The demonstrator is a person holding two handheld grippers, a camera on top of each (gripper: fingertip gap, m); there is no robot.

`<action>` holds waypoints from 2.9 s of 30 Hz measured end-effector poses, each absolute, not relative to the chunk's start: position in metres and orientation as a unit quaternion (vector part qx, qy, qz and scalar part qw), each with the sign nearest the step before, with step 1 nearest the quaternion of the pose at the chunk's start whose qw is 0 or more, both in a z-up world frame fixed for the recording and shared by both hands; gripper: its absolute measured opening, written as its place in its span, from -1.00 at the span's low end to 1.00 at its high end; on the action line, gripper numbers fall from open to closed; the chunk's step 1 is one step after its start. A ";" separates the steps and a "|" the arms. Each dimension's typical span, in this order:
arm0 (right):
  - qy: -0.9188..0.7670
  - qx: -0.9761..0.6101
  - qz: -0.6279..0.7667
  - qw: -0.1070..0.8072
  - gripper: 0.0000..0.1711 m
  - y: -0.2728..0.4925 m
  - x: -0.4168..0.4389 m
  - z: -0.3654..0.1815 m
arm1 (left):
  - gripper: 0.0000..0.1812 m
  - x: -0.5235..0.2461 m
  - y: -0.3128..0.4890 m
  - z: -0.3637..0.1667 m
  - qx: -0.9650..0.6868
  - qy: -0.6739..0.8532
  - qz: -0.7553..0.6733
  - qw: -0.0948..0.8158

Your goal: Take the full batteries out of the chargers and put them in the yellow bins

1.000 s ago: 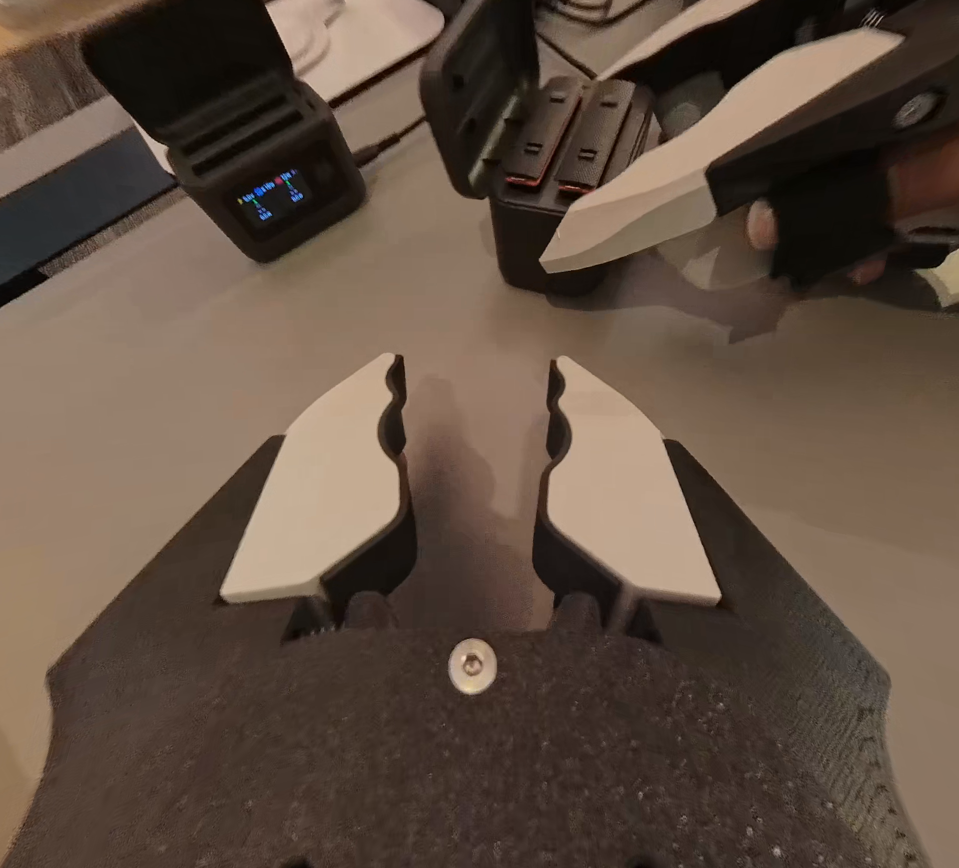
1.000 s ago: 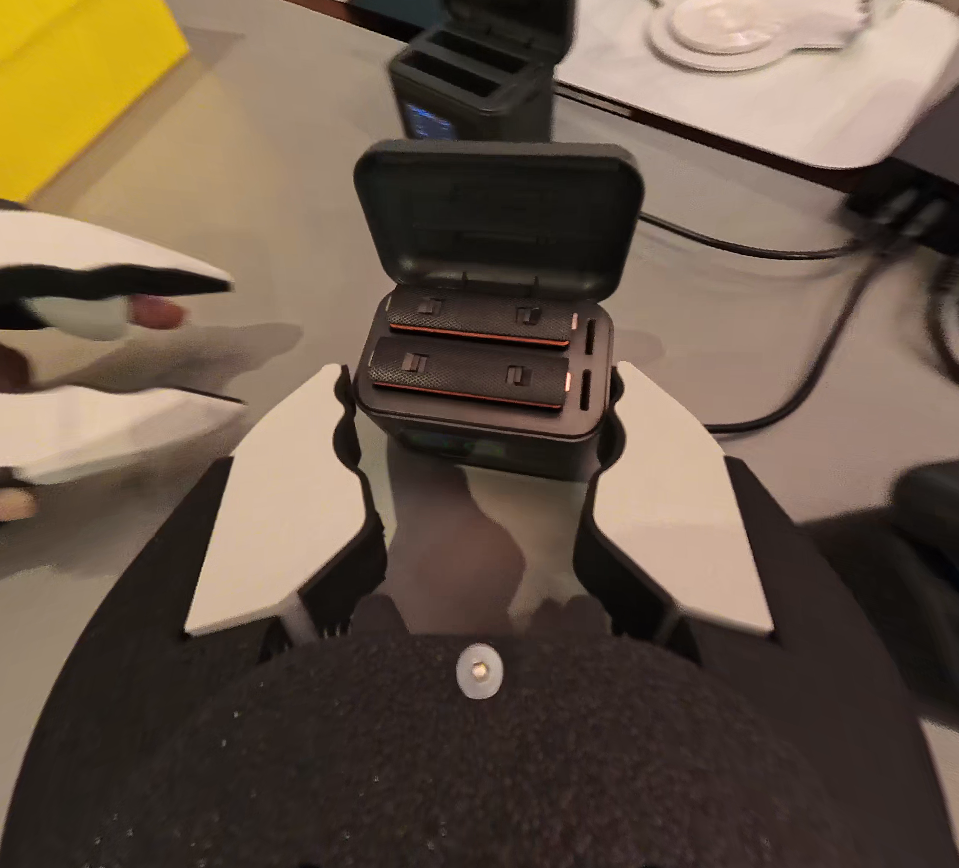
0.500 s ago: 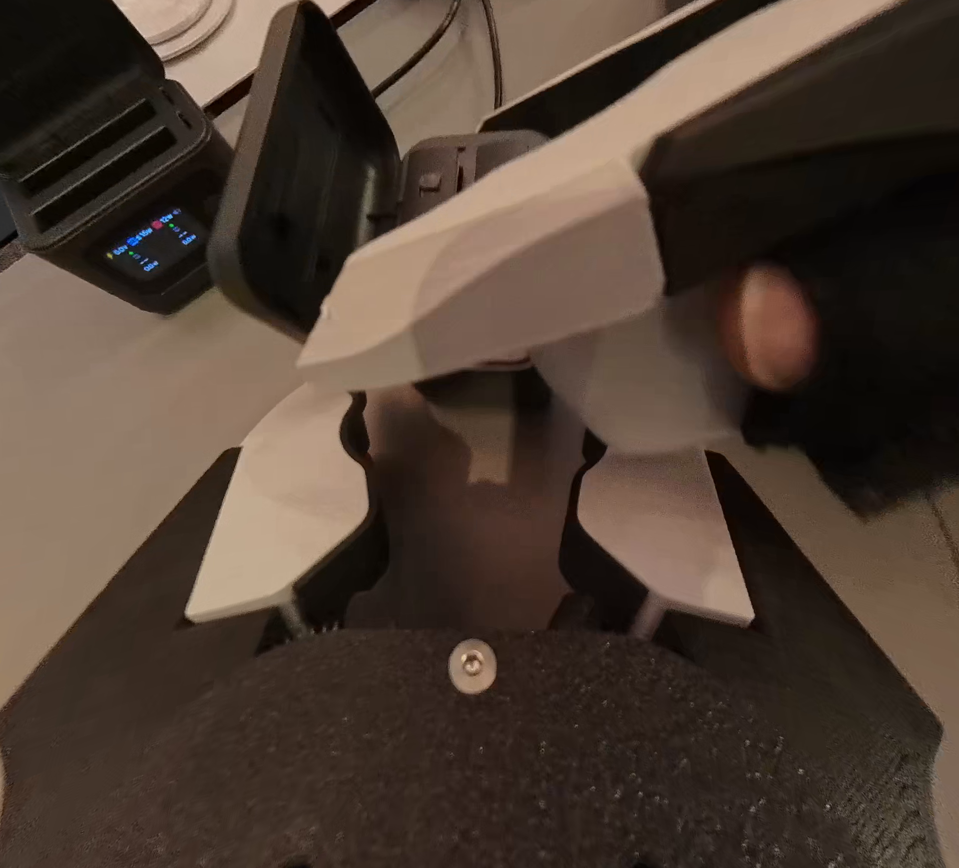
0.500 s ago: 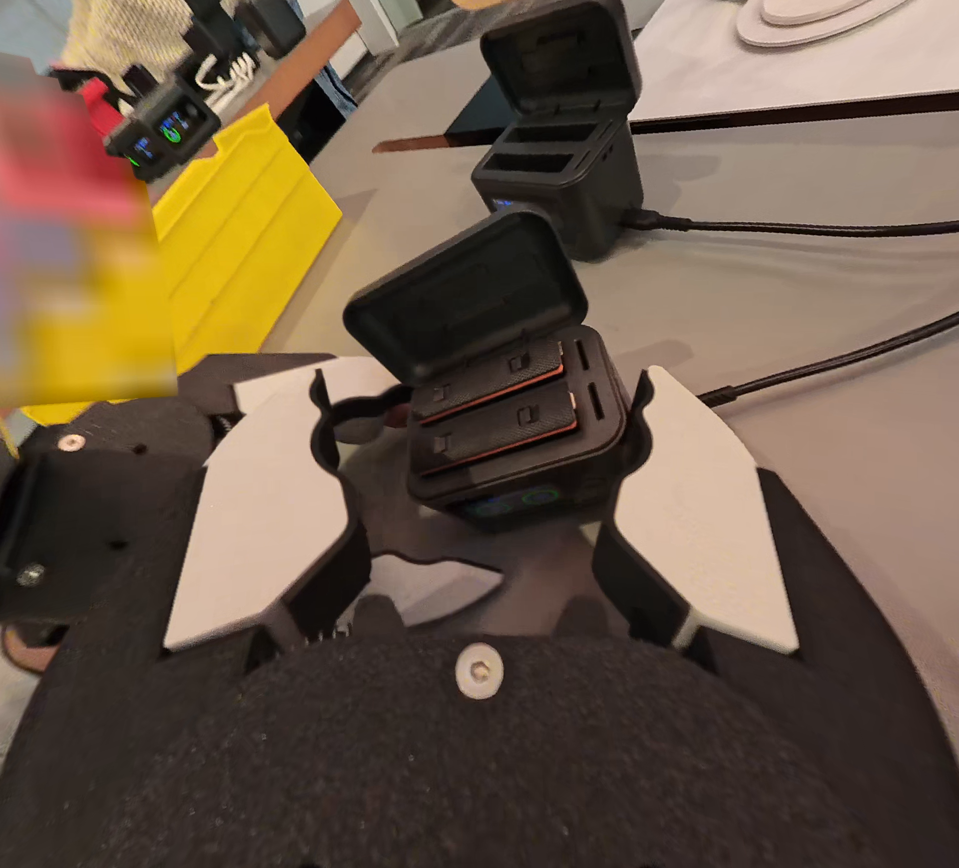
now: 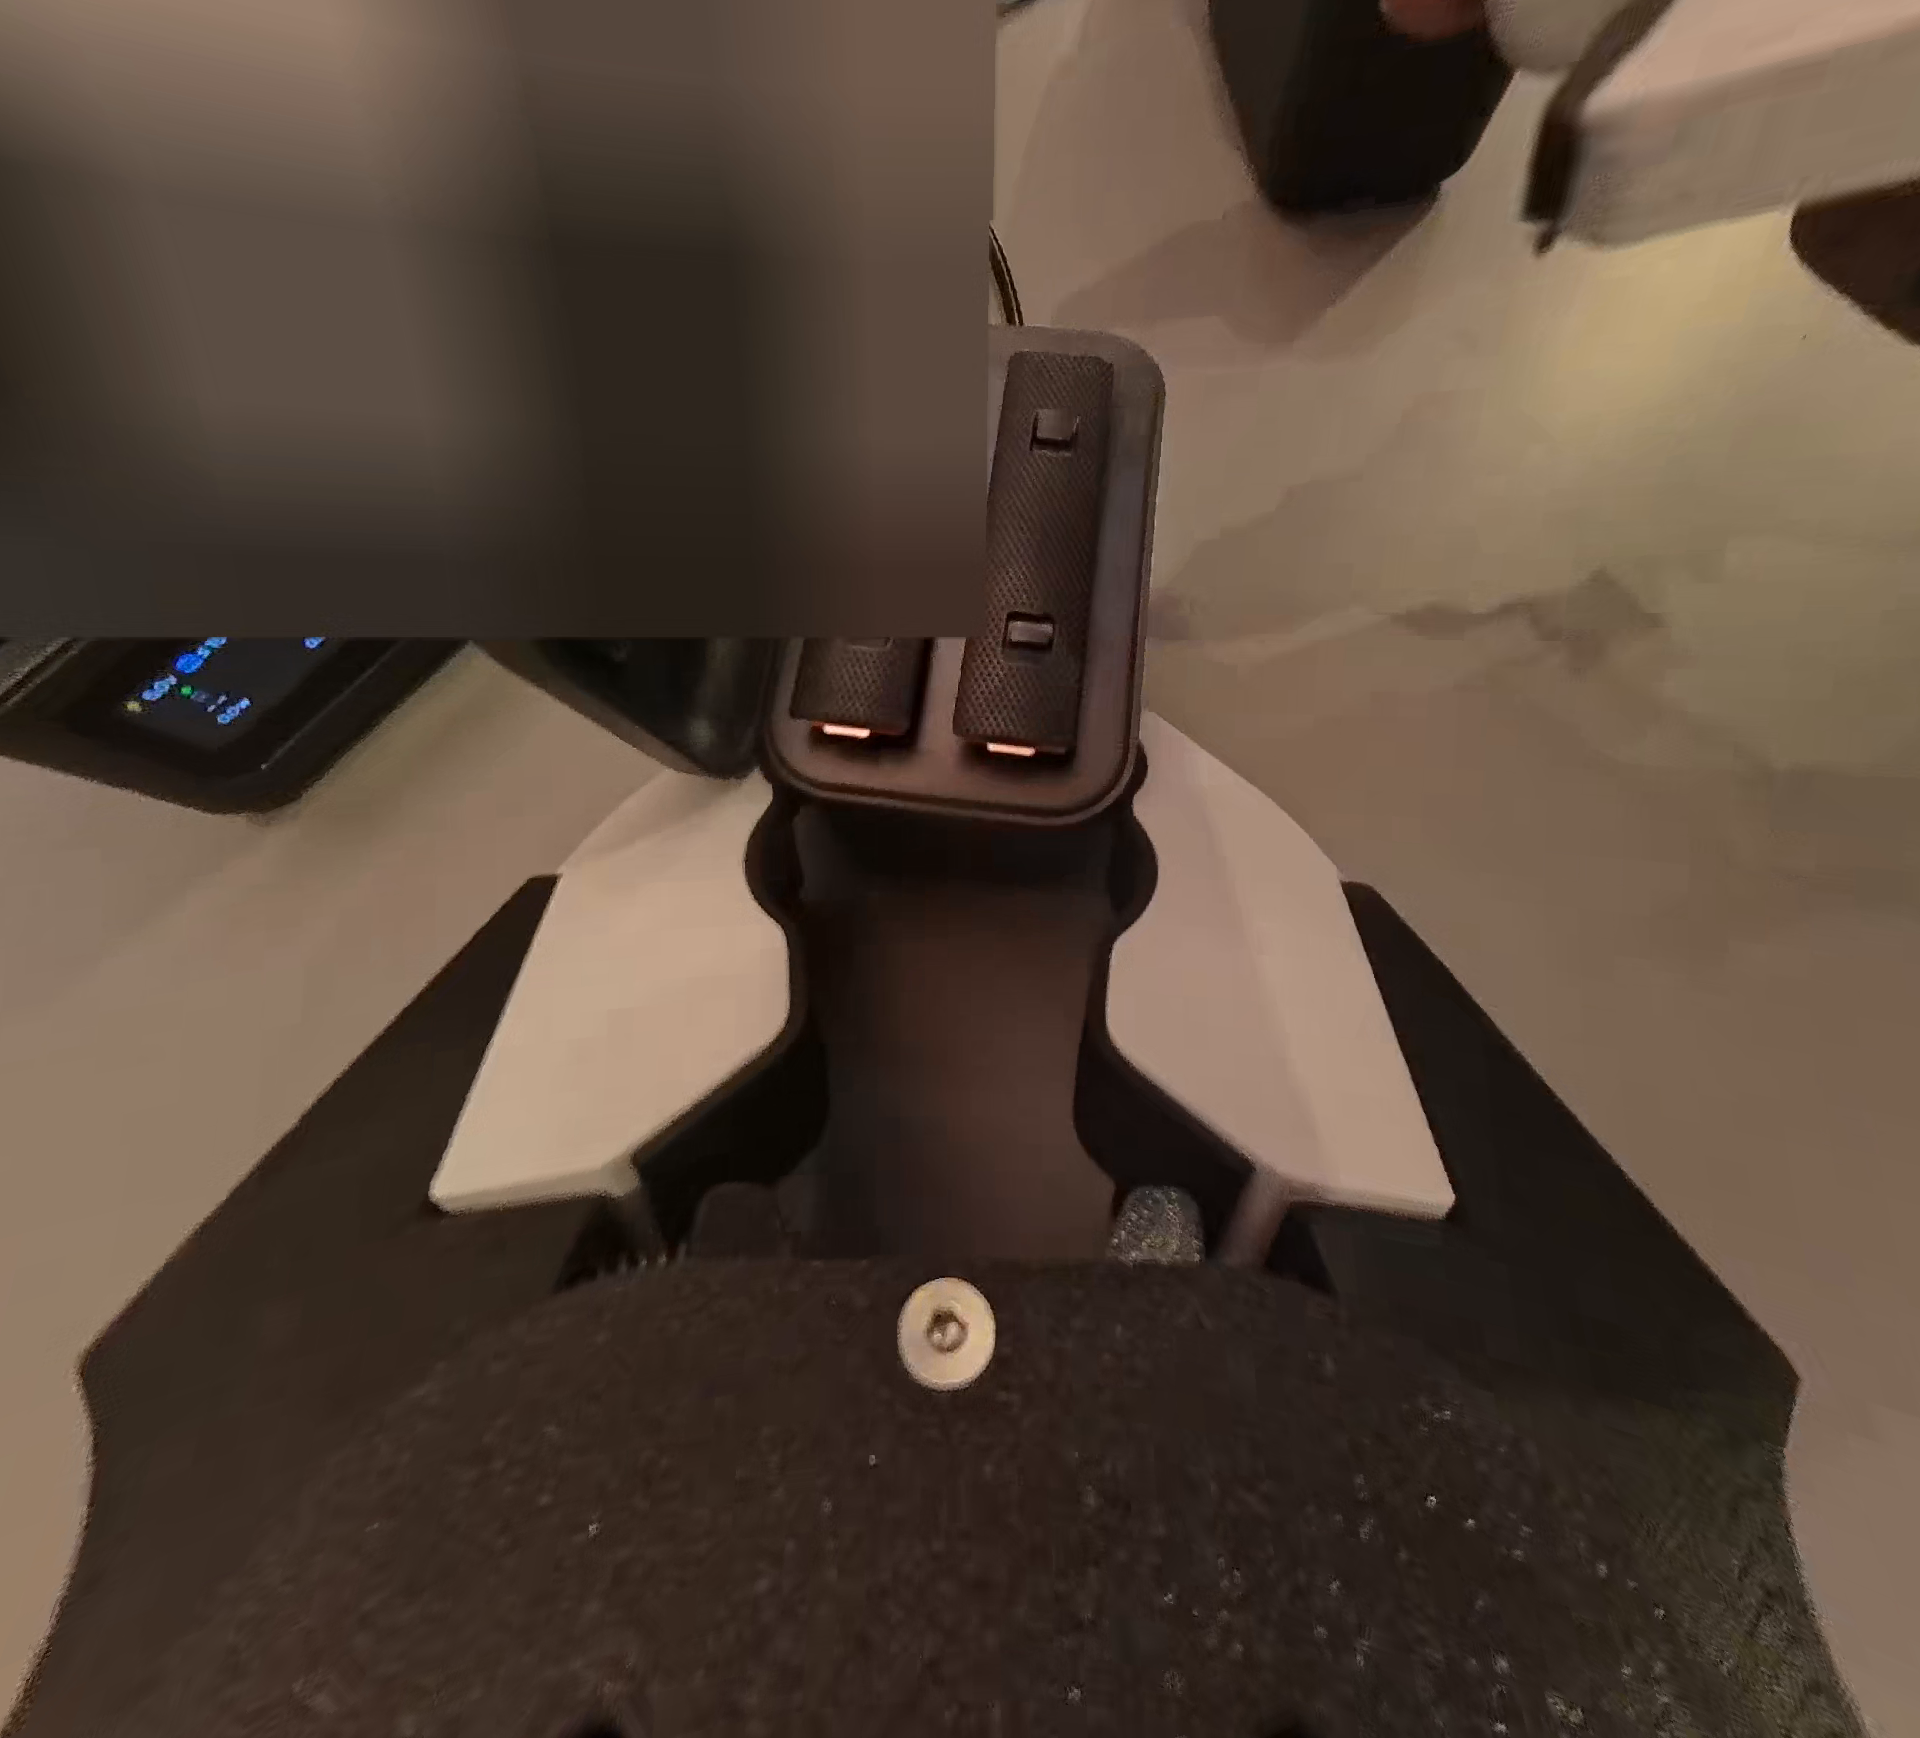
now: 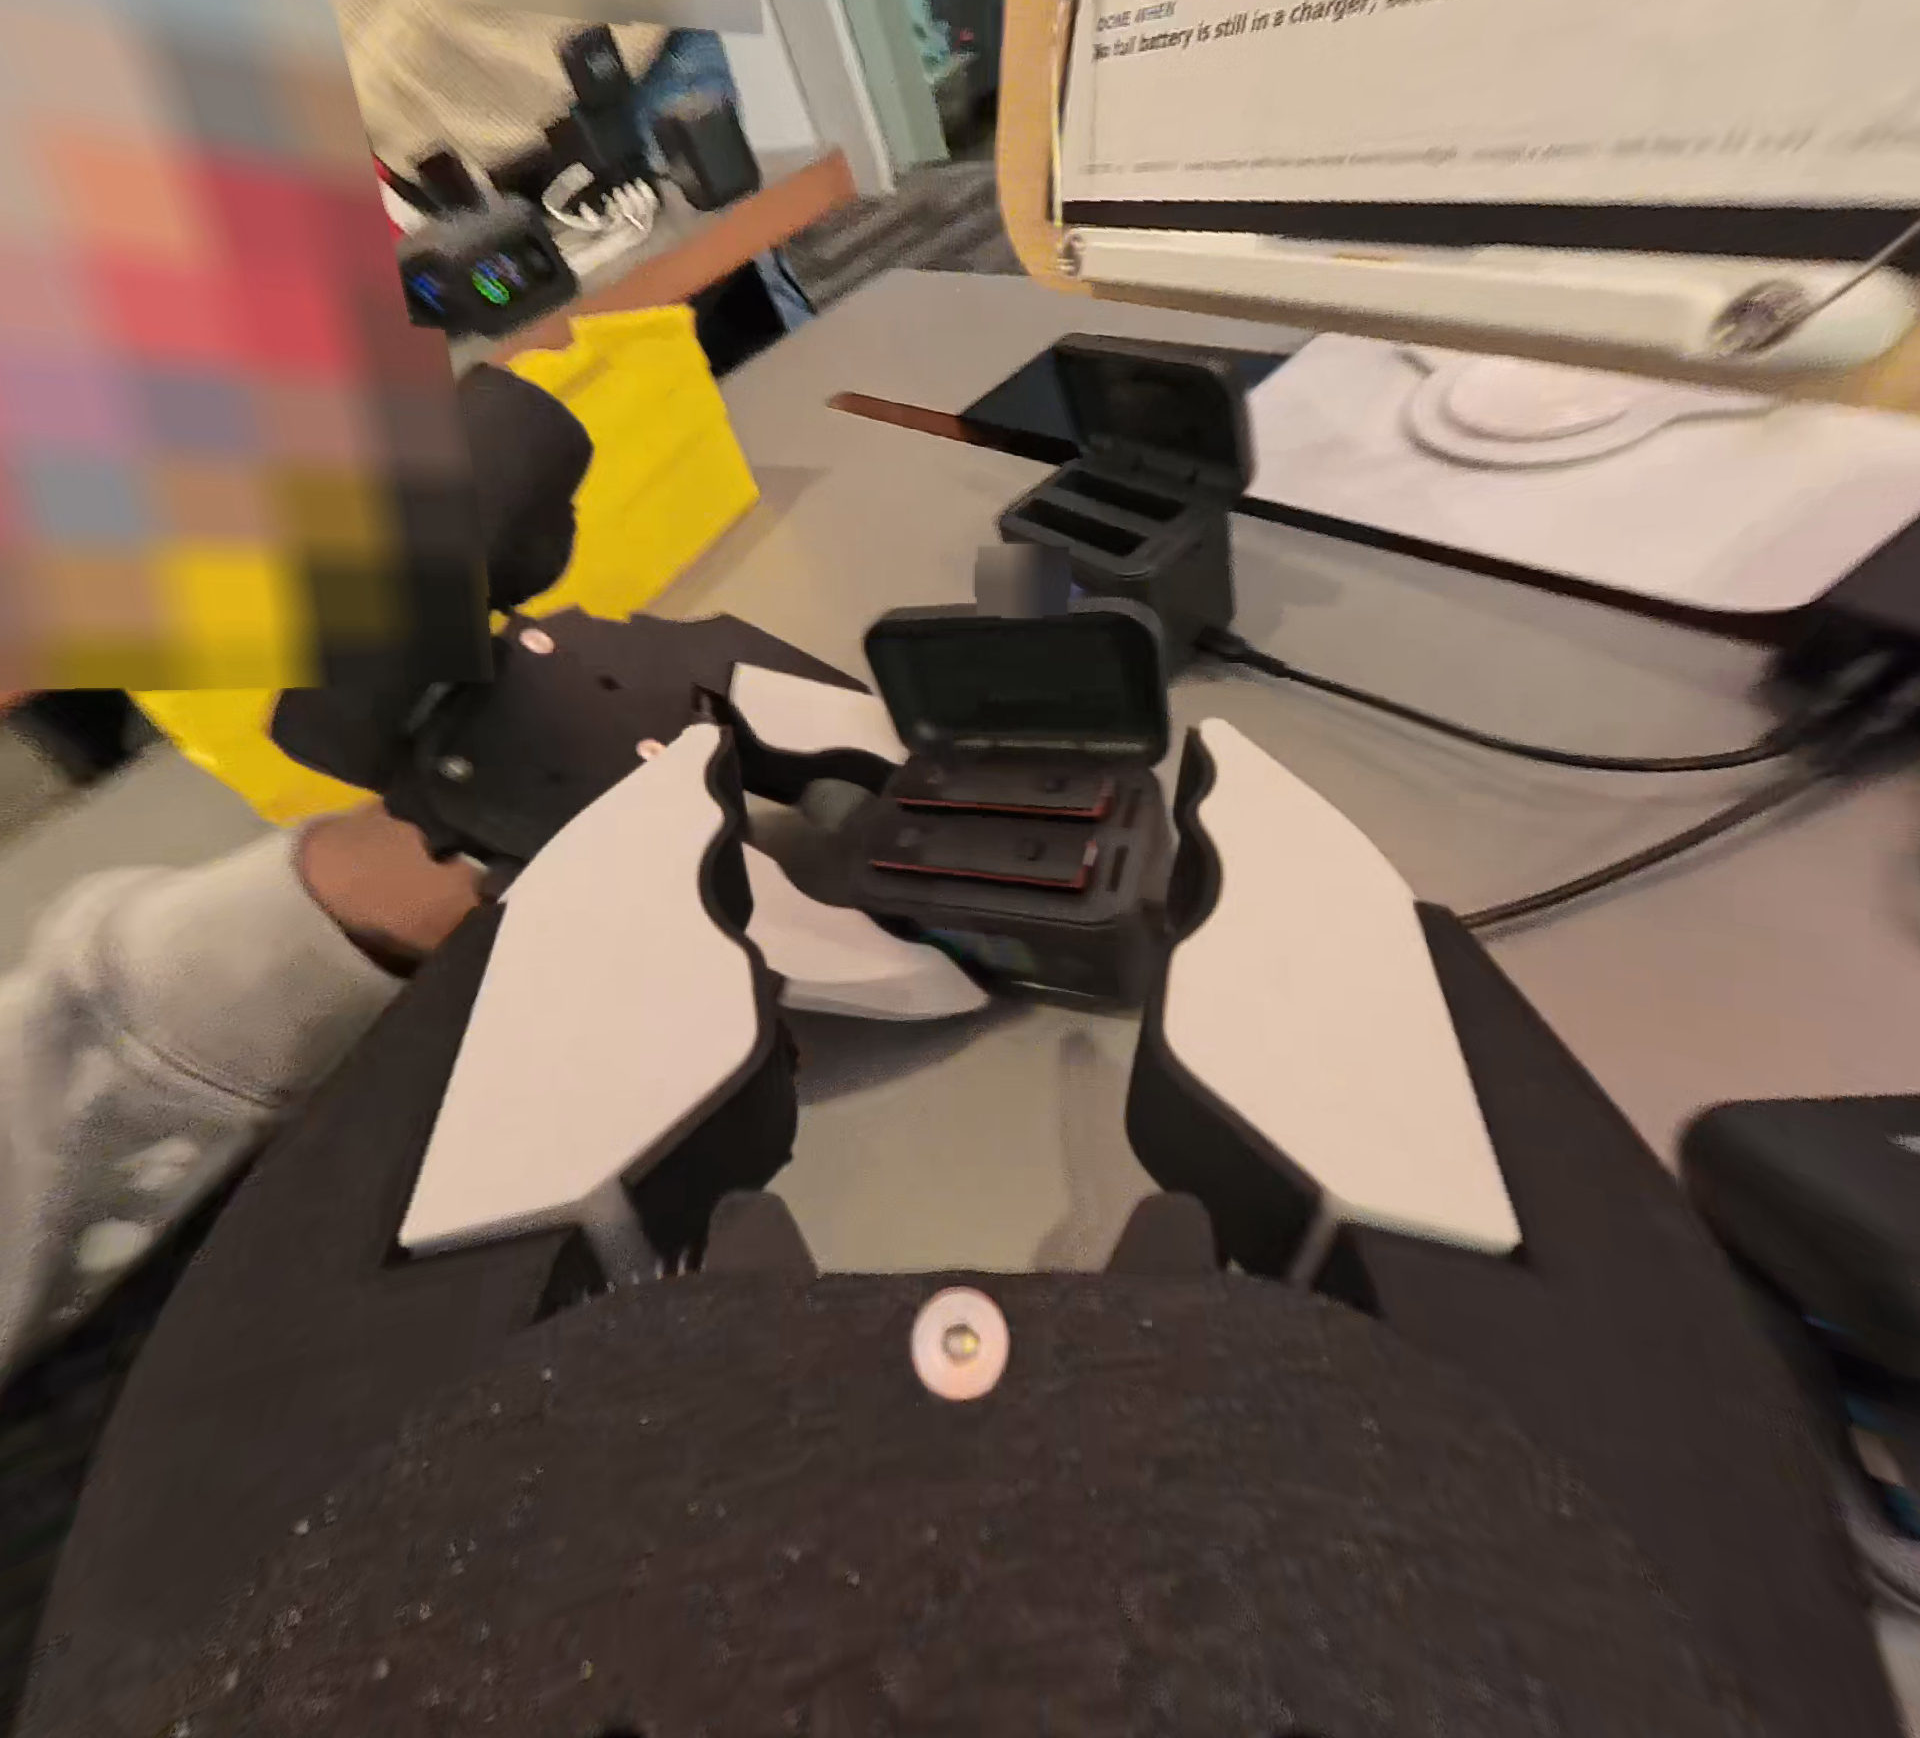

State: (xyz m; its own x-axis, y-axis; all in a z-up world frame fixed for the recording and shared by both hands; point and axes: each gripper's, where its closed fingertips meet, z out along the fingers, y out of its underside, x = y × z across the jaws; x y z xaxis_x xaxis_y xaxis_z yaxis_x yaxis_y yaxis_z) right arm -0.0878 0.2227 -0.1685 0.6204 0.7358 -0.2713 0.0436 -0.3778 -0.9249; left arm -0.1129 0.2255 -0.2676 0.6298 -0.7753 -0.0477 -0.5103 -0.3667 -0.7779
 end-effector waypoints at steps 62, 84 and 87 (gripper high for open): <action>-0.216 -0.686 0.243 0.651 -0.28 0.224 -0.093 -0.119 | -0.37 -0.126 0.223 -0.269 -0.793 0.430 -0.152 0.404; -0.058 -0.647 0.481 0.589 -0.28 0.147 -0.046 -0.060 | -0.53 -0.064 0.141 -0.128 -0.604 0.426 -0.132 0.660; -0.016 -0.632 0.551 0.545 -0.29 0.133 -0.048 -0.067 | -0.62 -0.052 0.125 -0.119 -0.573 0.432 -0.139 0.682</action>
